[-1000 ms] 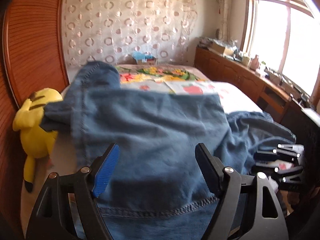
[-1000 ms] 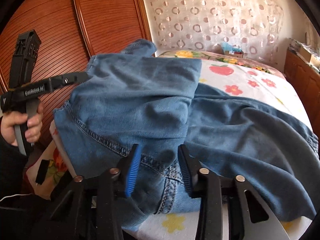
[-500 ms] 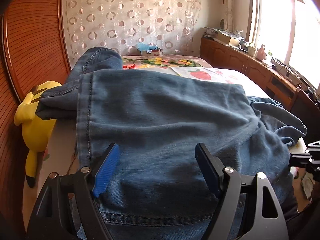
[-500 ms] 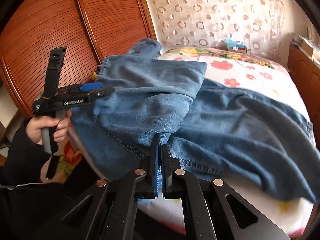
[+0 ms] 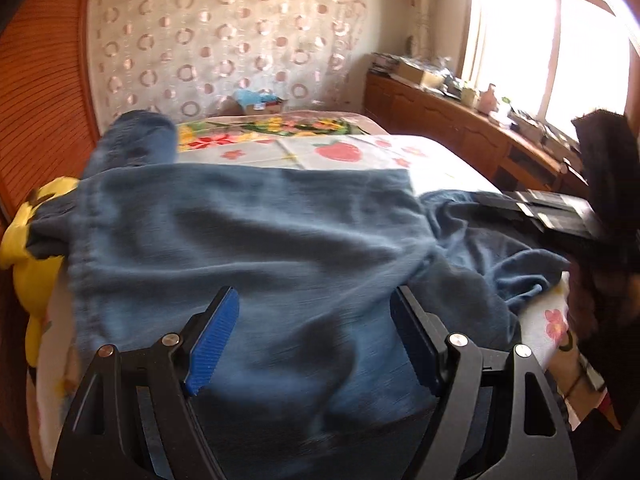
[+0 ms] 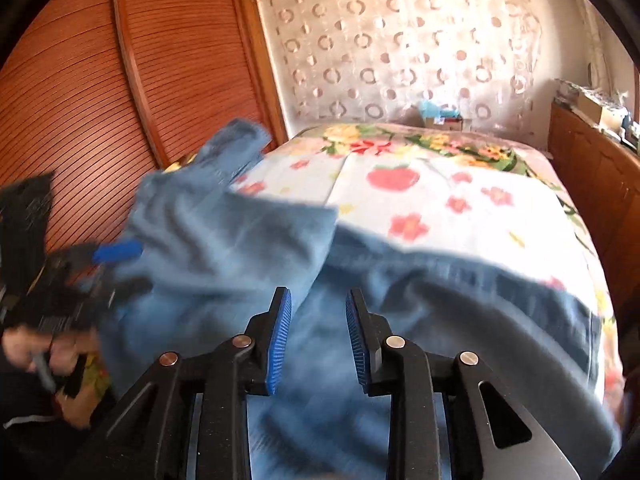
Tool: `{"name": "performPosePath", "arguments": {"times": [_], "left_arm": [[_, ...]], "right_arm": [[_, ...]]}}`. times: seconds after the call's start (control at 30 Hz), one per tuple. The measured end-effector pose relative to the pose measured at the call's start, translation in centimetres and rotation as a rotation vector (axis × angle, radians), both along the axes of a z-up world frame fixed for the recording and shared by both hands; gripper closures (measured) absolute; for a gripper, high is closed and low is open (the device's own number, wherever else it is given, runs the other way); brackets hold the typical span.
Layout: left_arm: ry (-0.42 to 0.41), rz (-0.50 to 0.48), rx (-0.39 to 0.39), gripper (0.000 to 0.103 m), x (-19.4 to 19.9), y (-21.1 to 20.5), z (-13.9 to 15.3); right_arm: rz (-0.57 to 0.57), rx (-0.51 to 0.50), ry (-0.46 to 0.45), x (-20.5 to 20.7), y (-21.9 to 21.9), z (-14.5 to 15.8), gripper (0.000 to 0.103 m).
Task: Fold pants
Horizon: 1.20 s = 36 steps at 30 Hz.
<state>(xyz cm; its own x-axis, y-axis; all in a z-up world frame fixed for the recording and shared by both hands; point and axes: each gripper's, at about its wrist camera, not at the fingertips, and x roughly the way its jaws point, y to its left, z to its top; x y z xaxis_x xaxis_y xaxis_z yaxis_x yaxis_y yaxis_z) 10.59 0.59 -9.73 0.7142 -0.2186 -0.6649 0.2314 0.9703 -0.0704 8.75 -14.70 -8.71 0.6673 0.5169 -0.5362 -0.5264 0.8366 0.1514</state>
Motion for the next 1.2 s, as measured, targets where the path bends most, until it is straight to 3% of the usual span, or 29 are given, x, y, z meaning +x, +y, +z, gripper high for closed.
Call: {"name": "performPosePath", "arguments": {"times": [0.23, 0.3, 0.37, 0.7, 0.83, 0.93, 1.2], "left_arm": [[0.039, -0.026, 0.027, 0.024, 1.5, -1.7, -1.5], [0.045, -0.024, 0.026, 0.024, 1.7, -1.6, -1.9], [0.047, -0.024, 0.025, 0.024, 1.7, -1.5, -2.0], [0.028, -0.023, 0.030, 0.024, 1.5, -1.5, -2.3], [0.023, -0.021, 0.033, 0.024, 1.4, -1.3, -2.4], [0.024, -0.018, 0.023, 0.024, 1.5, -1.0, -2.6], [0.027, -0.019, 0.010, 0.024, 1.2, -0.7, -2.5]], "right_arm": [[0.040, 0.030, 0.074, 4.8, 2.1, -1.4, 0.074], [0.039, 0.022, 0.106, 6.3, 2.5, -1.8, 0.082], [0.041, 0.038, 0.118, 7.0, 2.4, -1.8, 0.099], [0.006, 0.057, 0.010, 8.7, 3.3, 1.3, 0.102], [-0.013, -0.021, -0.036, 9.5, 5.5, 1.1, 0.102], [0.008, -0.021, -0.059, 9.6, 6.8, 1.4, 0.102], [0.014, -0.021, 0.008, 11.2, 6.3, 1.3, 0.098]]}}
